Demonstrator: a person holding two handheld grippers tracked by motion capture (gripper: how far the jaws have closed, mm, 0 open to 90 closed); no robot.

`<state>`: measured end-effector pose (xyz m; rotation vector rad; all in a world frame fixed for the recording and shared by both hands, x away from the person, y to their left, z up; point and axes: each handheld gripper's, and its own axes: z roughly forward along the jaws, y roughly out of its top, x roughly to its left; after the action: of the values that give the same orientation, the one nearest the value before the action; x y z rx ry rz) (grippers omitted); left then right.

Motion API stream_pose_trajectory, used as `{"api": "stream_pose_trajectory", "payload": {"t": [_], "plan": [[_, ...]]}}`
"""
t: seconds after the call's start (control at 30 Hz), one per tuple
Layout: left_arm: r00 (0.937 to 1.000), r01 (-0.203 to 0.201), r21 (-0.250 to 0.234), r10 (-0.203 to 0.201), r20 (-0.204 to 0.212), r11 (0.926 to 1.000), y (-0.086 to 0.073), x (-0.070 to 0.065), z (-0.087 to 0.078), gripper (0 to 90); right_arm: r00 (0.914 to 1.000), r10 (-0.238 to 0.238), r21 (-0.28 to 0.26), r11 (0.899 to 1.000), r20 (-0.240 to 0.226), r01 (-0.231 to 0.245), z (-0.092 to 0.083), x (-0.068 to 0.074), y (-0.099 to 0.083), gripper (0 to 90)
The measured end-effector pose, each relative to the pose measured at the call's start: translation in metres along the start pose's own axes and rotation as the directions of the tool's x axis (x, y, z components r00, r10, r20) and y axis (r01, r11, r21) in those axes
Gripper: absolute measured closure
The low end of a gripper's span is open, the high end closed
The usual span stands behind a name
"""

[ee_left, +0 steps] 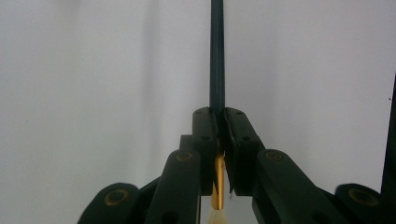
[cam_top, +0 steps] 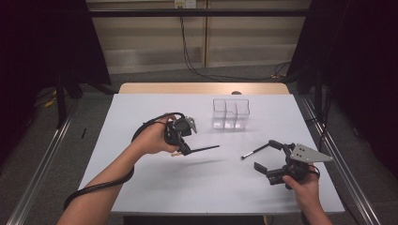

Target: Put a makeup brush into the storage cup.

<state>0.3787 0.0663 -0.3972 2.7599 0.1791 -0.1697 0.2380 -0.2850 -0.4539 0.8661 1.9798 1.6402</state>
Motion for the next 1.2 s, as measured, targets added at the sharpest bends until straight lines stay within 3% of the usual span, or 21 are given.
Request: {"api": "stream_pose_trajectory", "payload": {"t": [0.13,0.3,0.93,1.07,1.2], "plan": [[0.9998,0.011,-0.005,-0.011,0.015,0.9999,0.006,-0.002,0.002,83.6,0.9998,-0.021,0.018,1.000,-0.006,0.022,0.004,0.003,0.004,0.0],[0.9998,-0.005,0.001,0.005,0.018,1.0000,0.013,-0.004,0.005,83.6,0.9990,-0.039,0.023,0.999,-0.022,0.039,0.007,0.004,0.009,0.0],[0.9985,-0.051,0.001,0.051,0.020,0.9987,0.037,-0.007,0.012,83.5,0.9975,-0.049,0.023,0.998,-0.051,0.051,0.021,-0.006,0.025,0.0],[0.9973,-0.069,-0.002,0.069,0.025,0.9976,0.043,-0.008,0.013,83.5,0.9960,-0.048,0.046,0.998,-0.075,0.052,0.027,-0.007,0.029,0.0],[0.9967,-0.076,0.000,0.076,0.029,0.9971,0.047,-0.009,0.015,83.5,0.9919,-0.075,0.095,0.992,-0.103,0.085,0.036,-0.007,0.033,0.0]]}}
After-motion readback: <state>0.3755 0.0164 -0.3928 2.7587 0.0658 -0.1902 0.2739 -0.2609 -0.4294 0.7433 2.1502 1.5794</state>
